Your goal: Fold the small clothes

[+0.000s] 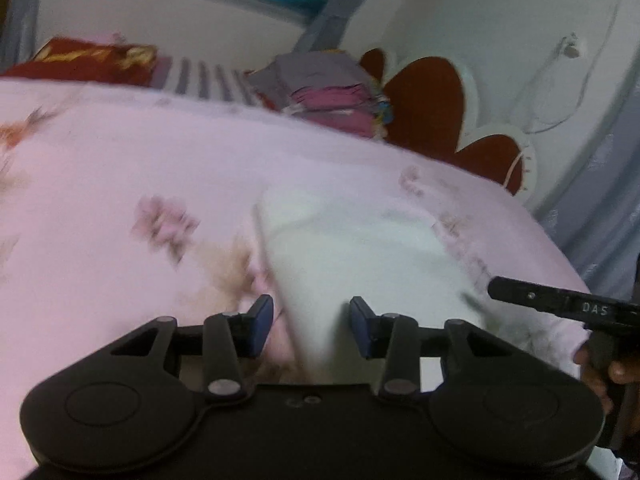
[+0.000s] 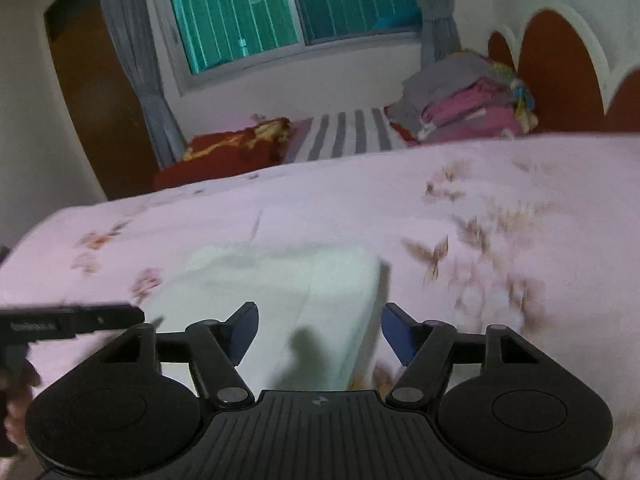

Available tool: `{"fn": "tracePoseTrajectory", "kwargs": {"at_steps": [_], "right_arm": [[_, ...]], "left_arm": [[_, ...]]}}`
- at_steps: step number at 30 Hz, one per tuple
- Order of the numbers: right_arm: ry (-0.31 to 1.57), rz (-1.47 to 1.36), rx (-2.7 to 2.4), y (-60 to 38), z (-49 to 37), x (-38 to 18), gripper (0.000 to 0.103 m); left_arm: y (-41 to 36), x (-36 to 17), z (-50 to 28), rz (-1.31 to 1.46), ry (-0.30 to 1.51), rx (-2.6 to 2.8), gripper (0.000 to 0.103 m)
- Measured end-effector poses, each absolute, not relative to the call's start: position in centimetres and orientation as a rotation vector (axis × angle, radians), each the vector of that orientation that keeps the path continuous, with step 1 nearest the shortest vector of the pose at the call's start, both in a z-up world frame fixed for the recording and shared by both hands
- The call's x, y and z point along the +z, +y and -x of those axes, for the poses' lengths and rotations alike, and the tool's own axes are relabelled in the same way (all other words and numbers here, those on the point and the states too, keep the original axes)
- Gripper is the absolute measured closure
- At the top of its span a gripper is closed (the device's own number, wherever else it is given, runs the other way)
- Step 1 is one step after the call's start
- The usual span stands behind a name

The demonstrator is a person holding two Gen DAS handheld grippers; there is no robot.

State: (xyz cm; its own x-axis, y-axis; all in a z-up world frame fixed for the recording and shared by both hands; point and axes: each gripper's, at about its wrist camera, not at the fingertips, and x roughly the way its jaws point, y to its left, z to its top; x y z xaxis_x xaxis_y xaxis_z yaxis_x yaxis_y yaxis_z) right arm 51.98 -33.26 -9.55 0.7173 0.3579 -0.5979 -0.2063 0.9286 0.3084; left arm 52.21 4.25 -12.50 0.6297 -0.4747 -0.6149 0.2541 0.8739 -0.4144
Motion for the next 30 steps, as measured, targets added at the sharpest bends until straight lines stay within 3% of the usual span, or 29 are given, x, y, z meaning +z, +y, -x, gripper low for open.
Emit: {"fn": "tracePoseTrajectory", "kwargs": {"at_steps": [1,2,5,6,7,8,13,20,21,23,28,30], "right_arm": [[0.727,-0.251,0.33,-33.1,-51.8,-9.7,0.054],[0.753,-0.26,0.334,-32.7,-51.6,-10.0,0.059],[0.822,-0.296,0.323,-31.9,-51.7,-11.7,0.059],[0.831,-0.31,0.318,-31.8,-51.9,-12.0,0.064],[0.82,-0.314,0.317,-31.7,-51.9,-12.1,0.083],[0.812,-0.313,0.318,-31.7,-52.1,-12.1,0.085],[0.782,-0.318,0.327,-32.6,-51.9,-10.3,0.088],[0.836,-0.255,0.288,-32.3,-52.2,-12.2,0.088],[0.834,-0.247,0.286,-32.2,-52.0,-12.0,0.086],[0.817,-0.195,0.249,-32.0,-51.0,-11.1,0.066],[0.693,-0.017,0.36,-29.8,-45.0,-9.1,0.069],[0.727,0.064,0.461,-28.3,-43.0,-10.3,0.086]], "left_arm": [[4.5,-12.9,-52.1,0.335,0.796,-0.411,0.062],[4.6,-13.1,-52.0,0.366,0.802,-0.4,0.062],[3.9,-13.2,-52.2,0.356,0.809,-0.386,0.062],[3.4,-13.0,-52.2,0.339,0.81,-0.389,0.063],[3.2,-12.9,-52.3,0.334,0.813,-0.401,0.063],[2.7,-12.8,-52.2,0.331,0.817,-0.416,0.067],[1.0,-13.3,-51.7,0.255,0.84,-0.404,0.065],[0.7,-13.7,-49.8,0.268,0.865,-0.394,0.064],[0.7,-13.8,-49.1,0.258,0.873,-0.395,0.064],[0.6,-13.8,-47.4,0.234,0.876,-0.396,0.064],[0.3,-13.9,-43.6,0.236,0.857,-0.342,0.063],[0.2,-13.9,-42.6,0.243,0.855,-0.318,0.062]]}}
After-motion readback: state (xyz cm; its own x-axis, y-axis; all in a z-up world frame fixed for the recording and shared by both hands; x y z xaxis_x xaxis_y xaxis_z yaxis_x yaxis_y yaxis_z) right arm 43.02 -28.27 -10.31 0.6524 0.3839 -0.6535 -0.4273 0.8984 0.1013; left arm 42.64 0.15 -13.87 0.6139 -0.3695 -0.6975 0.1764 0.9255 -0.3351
